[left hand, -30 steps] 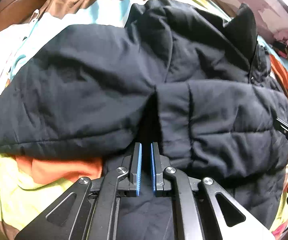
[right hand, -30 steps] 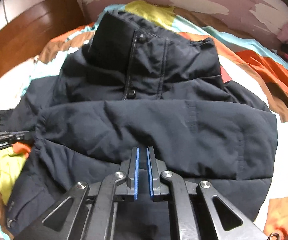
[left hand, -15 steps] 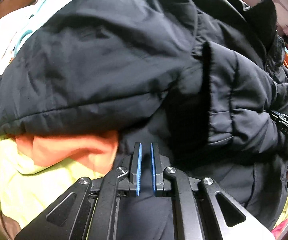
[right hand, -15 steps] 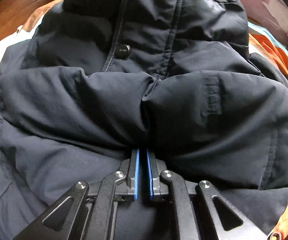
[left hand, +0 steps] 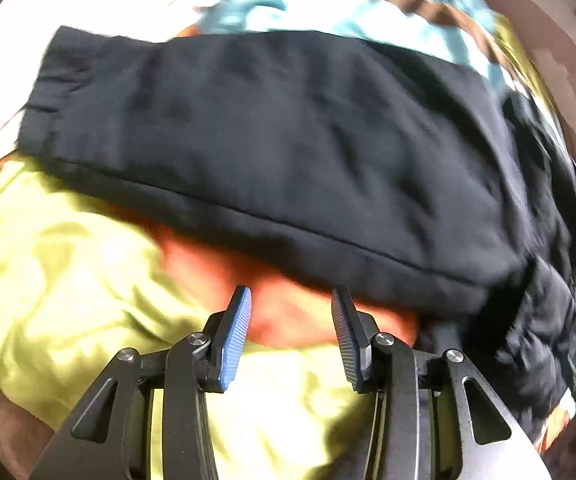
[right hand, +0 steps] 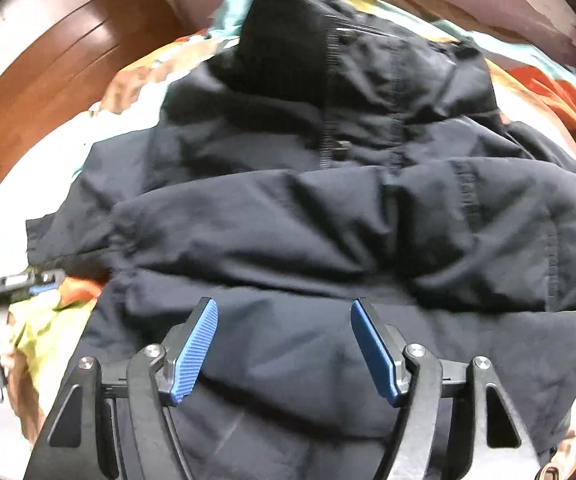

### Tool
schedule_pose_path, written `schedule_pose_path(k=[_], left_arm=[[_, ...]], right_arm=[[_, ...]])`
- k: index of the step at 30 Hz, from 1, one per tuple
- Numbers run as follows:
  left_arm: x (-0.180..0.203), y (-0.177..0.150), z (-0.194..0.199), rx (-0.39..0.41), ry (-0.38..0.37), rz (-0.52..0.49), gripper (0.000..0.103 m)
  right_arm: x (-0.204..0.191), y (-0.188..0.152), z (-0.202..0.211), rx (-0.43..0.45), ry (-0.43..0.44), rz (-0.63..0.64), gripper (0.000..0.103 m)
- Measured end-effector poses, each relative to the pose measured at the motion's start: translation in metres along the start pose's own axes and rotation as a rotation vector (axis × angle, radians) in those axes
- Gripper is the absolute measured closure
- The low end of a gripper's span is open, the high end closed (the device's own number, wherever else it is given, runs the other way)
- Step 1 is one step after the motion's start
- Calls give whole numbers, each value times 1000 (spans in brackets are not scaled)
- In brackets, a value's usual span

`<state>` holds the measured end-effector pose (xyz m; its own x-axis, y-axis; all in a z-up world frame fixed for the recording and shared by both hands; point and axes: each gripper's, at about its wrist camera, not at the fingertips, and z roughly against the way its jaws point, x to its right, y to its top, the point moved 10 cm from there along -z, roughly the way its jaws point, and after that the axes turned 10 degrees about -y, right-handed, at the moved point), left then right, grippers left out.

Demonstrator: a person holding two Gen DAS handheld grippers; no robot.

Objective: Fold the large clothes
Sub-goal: 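Lift the sleeve with the left tool and fold it over the jacket body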

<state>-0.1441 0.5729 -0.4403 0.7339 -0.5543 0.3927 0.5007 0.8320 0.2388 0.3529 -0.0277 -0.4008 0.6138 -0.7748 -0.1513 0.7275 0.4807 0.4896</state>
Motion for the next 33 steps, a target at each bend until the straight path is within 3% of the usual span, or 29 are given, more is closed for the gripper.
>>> schedule_pose_path(k=[5, 9, 12, 17, 20, 25, 29, 31, 32, 33], left_arm=[[-70, 29, 14, 44, -2, 159, 67], [-93, 48, 24, 85, -52, 295, 67], [-116, 57, 20, 98, -136, 422, 67], [-149, 59, 22, 115, -156, 528, 67], [-172, 59, 38, 140, -108, 541, 66], [-176, 79, 17, 92, -105, 523, 61], [-178, 94, 17, 110, -94, 483, 61], [-175, 104, 17, 122, -88, 454, 76], [-172, 109, 17, 124, -87, 430, 90], [-166, 120, 13, 127, -88, 415, 93]], right_arm=[[-45, 8, 4, 26, 47, 68, 36], [-96, 28, 3, 65, 96, 141, 36], [-133, 44, -6, 75, 119, 186, 36], [-167, 65, -17, 81, 144, 214, 36], [-178, 69, -25, 72, 144, 231, 36], [-175, 75, -34, 66, 123, 252, 36], [-180, 84, -51, 81, 84, 294, 36], [-183, 87, -61, 81, 67, 322, 36], [-188, 88, -69, 85, 52, 358, 44], [-194, 87, -75, 83, 45, 396, 69]])
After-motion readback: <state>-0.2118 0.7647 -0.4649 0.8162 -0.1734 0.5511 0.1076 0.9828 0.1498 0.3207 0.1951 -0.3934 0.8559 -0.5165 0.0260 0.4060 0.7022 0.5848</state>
